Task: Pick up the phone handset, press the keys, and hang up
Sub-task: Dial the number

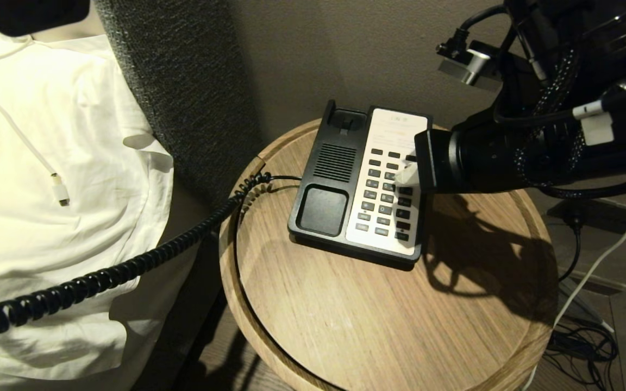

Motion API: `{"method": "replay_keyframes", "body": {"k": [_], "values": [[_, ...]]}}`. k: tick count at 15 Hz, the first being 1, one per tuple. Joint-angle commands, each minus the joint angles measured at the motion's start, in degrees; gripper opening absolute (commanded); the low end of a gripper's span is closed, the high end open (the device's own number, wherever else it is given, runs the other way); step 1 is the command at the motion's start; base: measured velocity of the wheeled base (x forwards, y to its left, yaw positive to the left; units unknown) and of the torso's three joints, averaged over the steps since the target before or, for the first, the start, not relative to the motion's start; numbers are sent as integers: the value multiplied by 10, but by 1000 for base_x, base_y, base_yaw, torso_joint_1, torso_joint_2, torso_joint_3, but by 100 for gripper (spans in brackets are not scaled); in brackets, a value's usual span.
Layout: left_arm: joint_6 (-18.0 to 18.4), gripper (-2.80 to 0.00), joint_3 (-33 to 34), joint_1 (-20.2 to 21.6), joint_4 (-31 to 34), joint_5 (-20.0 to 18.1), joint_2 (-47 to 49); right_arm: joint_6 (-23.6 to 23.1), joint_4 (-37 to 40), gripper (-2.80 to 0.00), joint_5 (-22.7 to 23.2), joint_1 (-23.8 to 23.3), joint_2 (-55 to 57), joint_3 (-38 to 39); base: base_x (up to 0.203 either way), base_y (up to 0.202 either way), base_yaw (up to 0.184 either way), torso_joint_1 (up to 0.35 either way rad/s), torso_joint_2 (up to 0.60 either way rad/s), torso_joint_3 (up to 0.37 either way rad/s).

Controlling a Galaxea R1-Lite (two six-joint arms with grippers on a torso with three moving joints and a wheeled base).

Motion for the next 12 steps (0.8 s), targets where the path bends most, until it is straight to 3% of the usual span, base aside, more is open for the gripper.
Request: {"method": "replay_keyframes", "body": {"k": [1, 12], "values": [[-3, -280, 1, 0, 2, 1, -1, 1, 0, -280, 0, 1, 3, 0, 0, 0, 0, 0, 0, 0], [-3, -280, 4, 0, 1, 1, -2, 1, -1, -280, 8, 0, 18, -1, 0, 0, 0, 0, 0, 0]]}}
